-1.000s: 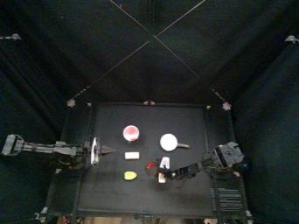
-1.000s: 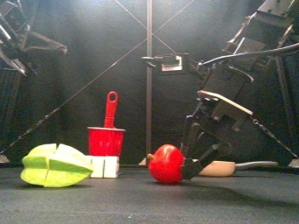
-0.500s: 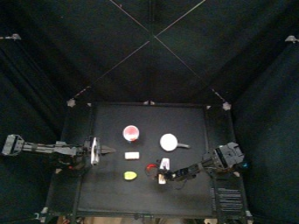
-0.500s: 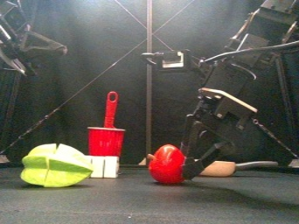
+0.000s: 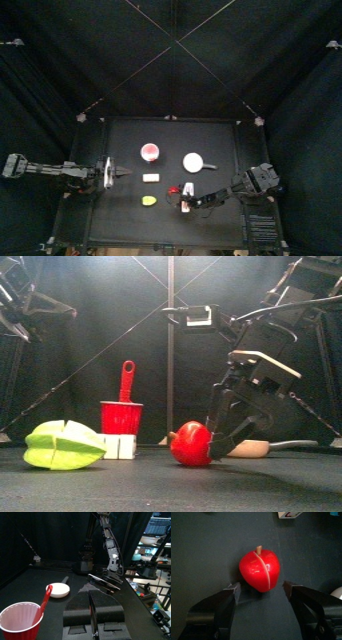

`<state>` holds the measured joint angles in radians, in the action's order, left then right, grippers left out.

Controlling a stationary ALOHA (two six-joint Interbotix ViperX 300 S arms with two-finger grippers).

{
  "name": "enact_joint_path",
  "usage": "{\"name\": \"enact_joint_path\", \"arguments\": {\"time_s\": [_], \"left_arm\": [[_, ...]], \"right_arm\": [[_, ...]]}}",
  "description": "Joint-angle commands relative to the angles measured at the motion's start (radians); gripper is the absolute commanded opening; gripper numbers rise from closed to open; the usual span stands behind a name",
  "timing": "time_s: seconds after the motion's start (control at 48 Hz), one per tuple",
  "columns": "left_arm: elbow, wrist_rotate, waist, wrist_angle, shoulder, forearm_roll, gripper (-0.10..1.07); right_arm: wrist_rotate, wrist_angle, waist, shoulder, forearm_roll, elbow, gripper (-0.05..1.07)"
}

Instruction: Place apple in center

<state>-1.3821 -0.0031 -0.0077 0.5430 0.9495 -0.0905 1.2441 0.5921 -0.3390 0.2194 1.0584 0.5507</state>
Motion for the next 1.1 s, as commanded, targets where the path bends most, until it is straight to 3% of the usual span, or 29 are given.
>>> {"name": "enact_joint_path", "arguments": {"time_s": [0.0,1.083], "left_arm": [[0.014,0.002,0.002,0.009,-0.005,0.0,0.0],[0.014,0.002,0.002,0.009,-0.006,0.002,0.0]], "right_arm": [[0.0,0.0,-0.003,-0.035,-0.011,-0.025,0.98],[0.0,0.0,-0.032,-0.002,-0.051,-0.06,0.98]]}}
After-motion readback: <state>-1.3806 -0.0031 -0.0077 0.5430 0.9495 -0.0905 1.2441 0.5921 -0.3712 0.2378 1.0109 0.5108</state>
